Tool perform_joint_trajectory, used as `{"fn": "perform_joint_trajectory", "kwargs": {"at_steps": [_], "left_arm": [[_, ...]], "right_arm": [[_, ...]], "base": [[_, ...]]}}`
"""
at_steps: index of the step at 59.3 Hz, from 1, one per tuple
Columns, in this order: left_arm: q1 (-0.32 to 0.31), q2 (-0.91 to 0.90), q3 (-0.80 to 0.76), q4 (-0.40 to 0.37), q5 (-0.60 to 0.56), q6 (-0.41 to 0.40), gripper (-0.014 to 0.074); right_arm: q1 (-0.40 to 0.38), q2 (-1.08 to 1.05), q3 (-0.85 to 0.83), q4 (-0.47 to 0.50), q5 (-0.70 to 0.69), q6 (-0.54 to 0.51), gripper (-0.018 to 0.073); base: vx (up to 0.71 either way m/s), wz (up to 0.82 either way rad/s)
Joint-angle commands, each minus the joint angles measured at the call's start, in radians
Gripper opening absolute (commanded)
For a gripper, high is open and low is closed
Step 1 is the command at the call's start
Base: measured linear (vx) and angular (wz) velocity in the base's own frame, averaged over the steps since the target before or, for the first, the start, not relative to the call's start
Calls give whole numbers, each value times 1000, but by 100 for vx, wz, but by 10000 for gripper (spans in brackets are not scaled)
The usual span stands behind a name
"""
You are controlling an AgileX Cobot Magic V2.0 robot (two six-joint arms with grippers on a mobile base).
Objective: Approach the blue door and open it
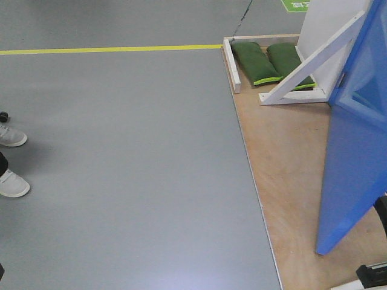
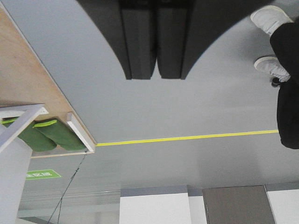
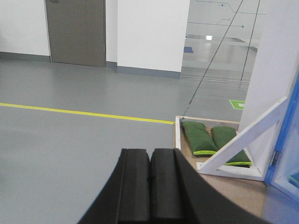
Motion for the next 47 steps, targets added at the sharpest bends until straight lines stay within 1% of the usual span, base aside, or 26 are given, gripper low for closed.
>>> {"fn": "perform_joint_trajectory", "kwargs": {"at_steps": [1,27,47], "left_arm": [[-6,-13,-26,-2,-85,-7,73],[-6,-13,-26,-2,-85,-7,73],[-6,-13,-26,-2,-85,-7,73]], "right_arm": [[1,-15,2,-11,-84,0,12],[1,-15,2,-11,-84,0,12],[1,-15,2,-11,-84,0,12]], "base": [[36,7],[35,6],[29,4]]}}
